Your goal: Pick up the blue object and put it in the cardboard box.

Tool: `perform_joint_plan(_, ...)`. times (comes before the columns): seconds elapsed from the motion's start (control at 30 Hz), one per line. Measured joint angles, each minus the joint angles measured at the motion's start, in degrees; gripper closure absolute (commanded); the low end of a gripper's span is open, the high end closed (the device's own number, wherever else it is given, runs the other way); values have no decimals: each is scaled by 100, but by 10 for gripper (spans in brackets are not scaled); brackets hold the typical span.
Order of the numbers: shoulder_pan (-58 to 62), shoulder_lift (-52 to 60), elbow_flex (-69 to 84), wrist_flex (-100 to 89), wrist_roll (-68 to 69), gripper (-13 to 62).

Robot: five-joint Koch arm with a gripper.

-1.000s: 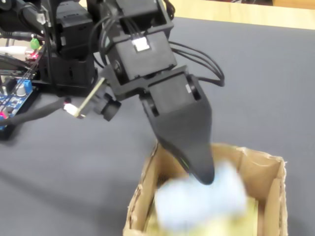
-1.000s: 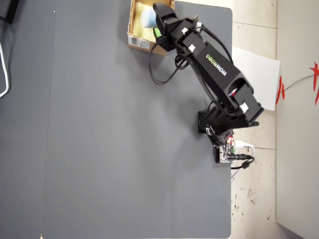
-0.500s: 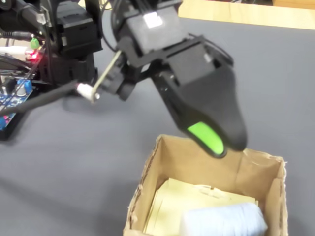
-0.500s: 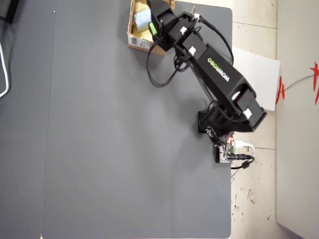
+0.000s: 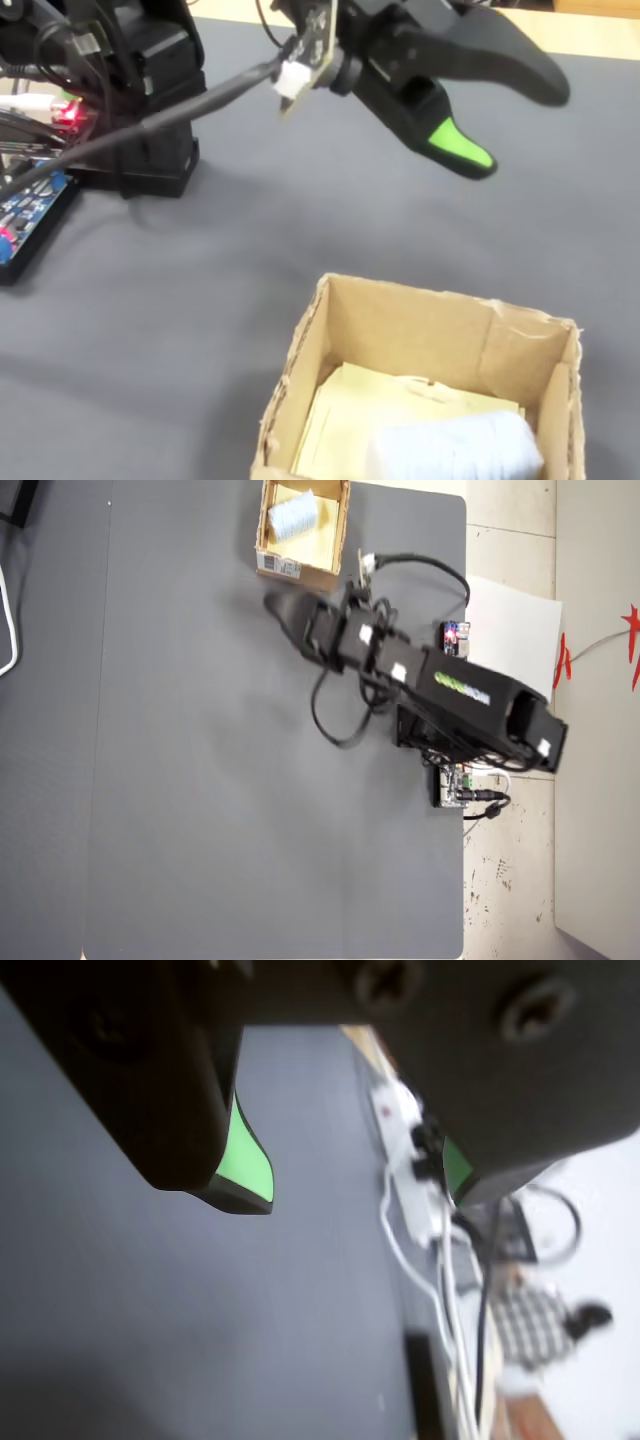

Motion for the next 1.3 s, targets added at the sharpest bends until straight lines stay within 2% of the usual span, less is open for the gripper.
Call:
perform_joint_plan(0.4, -1002, 1450, 2259, -615, 536, 157)
perform_joint_plan(0.9, -1090, 1503, 3973, -1213, 606, 147)
perform_joint_plan(1.3, -1107, 1503, 4104, -1266, 606, 148)
